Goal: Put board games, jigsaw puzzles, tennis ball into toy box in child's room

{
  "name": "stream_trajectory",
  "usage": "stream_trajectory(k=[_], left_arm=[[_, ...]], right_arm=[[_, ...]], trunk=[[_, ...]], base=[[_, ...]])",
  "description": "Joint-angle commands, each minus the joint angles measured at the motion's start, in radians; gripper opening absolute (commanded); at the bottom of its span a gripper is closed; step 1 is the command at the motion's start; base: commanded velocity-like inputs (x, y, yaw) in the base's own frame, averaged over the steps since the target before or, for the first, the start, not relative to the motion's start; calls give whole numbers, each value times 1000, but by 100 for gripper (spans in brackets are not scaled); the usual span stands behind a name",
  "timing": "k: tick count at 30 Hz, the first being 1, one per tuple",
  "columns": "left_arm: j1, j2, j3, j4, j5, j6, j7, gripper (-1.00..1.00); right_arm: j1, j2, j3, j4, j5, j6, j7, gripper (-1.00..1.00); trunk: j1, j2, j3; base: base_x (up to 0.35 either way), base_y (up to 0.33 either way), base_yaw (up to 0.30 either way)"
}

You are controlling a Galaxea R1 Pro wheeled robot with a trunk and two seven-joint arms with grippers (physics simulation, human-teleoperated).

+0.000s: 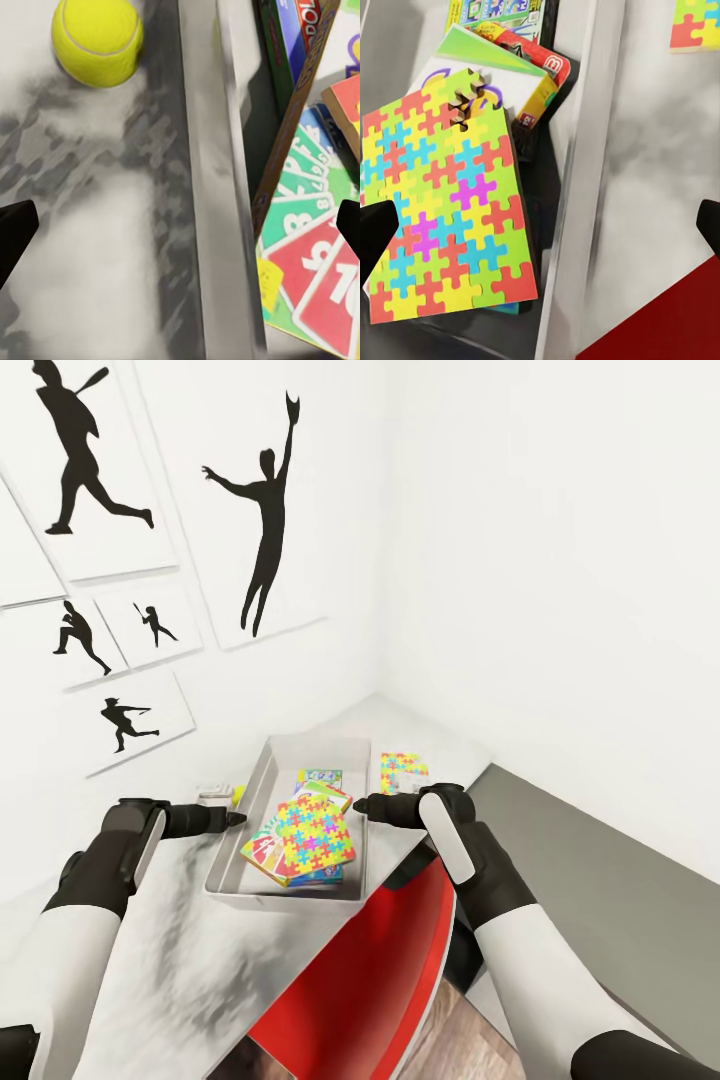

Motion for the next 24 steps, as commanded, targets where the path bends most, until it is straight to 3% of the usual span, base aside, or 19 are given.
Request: stream_trajectory(k=[1, 24], left_arm=[[-1, 0, 2, -1, -10, 3, -9, 100], [-1, 0, 0, 0, -10, 3, -10, 100]], right_arm=[[-1, 0, 1, -1, -10, 2, -10, 100], [-1, 0, 1, 26, -8, 2, -10, 100]], trunk=[[1, -2, -2], [1, -2, -21]], base=[[0, 0, 0], [0, 0, 0]])
